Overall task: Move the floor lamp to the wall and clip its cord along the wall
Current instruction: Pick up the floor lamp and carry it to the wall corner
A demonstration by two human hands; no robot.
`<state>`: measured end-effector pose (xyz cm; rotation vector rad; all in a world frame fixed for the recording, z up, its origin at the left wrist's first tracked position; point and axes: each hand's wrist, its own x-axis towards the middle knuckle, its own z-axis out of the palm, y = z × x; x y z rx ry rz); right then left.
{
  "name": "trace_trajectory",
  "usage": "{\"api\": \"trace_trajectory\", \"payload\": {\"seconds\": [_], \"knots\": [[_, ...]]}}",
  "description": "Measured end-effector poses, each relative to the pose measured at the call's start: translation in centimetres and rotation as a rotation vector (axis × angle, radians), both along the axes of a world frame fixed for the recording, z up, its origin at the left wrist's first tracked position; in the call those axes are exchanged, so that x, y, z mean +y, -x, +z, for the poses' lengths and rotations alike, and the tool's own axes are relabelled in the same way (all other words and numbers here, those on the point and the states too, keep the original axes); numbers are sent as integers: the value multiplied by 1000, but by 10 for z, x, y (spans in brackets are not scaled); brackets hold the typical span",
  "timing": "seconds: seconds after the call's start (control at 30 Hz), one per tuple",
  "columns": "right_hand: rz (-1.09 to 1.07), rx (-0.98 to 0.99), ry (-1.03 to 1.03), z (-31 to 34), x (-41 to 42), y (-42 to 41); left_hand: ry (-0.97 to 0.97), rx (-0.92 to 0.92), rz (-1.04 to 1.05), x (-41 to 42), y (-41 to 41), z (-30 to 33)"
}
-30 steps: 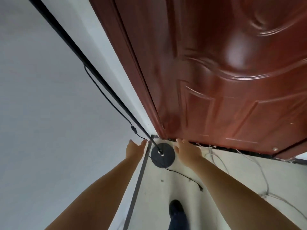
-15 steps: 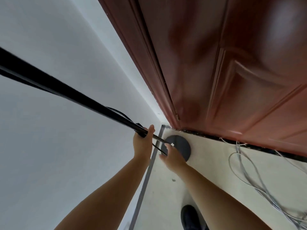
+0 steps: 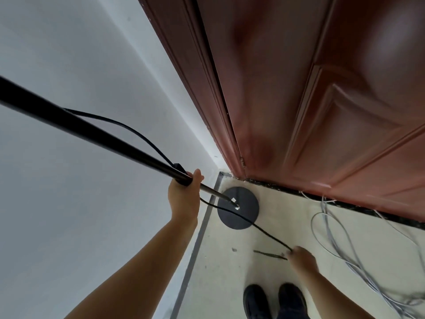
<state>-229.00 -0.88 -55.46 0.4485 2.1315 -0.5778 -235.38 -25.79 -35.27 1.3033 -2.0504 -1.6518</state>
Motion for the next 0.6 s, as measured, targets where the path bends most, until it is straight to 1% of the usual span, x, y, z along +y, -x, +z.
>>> {"api": "trace_trajectory", "payload": {"seconds": [0.07, 0.13, 0.2, 0.27, 0.3, 0.37, 0.43, 0.5, 0.57, 0.6], "knots": [[-121, -12, -10, -6, 19, 3, 4, 3, -6, -5, 2, -2], [-236, 22, 76, -2, 10, 14, 4, 0, -17, -10, 3, -3], [-266, 80, 205, 10, -19, 32, 6, -7, -31, -14, 3, -2], [-238, 128, 358, 28, -57, 53, 20, -15, -54, -17, 2, -2], [-215, 137, 441, 36, -76, 62, 28, -21, -70, -18, 2, -2], [-69, 215, 551, 48, -112, 76, 40, -20, -100, -19, 1, -4], [92, 330, 608, 53, -142, 82, 42, 8, -130, -20, 0, -8], [171, 391, 662, 53, -162, 84, 28, 61, -157, -20, -1, -11], [252, 403, 693, 46, -174, 88, -9, 122, -172, -19, -2, -13], [309, 394, 668, 43, -178, 90, -26, 150, -172, -18, -3, -13]]}}
